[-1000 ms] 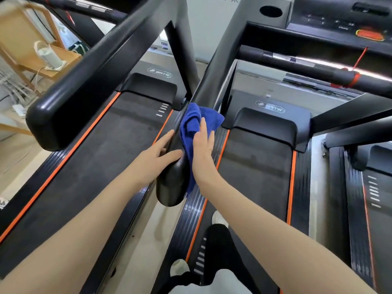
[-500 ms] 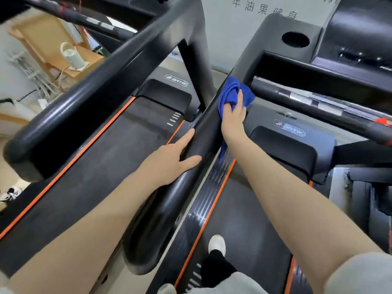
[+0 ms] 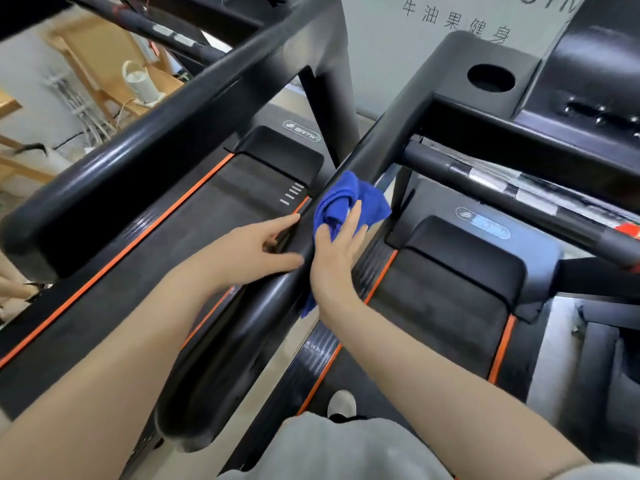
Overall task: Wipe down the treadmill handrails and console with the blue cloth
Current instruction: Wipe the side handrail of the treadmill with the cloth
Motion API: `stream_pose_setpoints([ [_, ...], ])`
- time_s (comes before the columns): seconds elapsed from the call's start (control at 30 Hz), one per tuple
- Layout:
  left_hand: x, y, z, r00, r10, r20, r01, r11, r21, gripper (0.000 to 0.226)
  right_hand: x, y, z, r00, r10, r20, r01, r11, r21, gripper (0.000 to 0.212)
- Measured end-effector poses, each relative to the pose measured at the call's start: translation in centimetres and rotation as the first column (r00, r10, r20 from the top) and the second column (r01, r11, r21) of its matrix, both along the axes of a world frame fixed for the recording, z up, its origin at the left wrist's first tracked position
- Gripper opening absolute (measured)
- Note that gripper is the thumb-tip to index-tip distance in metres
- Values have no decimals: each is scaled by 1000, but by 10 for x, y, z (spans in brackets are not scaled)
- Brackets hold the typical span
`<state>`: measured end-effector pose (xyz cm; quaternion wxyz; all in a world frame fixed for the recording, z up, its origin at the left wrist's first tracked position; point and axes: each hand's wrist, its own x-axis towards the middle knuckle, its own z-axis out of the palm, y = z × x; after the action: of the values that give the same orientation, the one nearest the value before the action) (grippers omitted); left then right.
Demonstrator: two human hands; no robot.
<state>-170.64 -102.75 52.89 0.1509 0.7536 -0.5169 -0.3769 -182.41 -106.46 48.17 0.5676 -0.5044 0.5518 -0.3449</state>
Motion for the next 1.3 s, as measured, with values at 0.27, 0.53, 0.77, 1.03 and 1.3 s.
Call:
stream_pose_setpoints([
  [0.27, -5, -20, 1, 999, -41, 6, 41, 999, 11, 64, 2, -73, -11, 944, -302, 133, 281, 947, 155, 58],
  [0.53, -6, -24, 4, 999, -2, -50, 5, 998, 66, 62, -5, -136, -1, 956, -287, 56, 272, 945, 183, 62],
  [0.77, -11, -23, 4, 1000, 4, -19, -3, 999, 40, 62, -2, -83, 17, 994, -101, -31, 105, 980, 172, 66],
  [1.03, -4, -9, -12, 993, 95, -73, -101, 992, -76, 61, 3, 52, 2, 997, -22, 70, -1, 950, 313, 57],
  [1.3, 15, 48, 16, 998, 47, -36, -50, 994, -98, 44, 9, 8, -10, 995, -87, 51, 61, 921, 384, 82],
])
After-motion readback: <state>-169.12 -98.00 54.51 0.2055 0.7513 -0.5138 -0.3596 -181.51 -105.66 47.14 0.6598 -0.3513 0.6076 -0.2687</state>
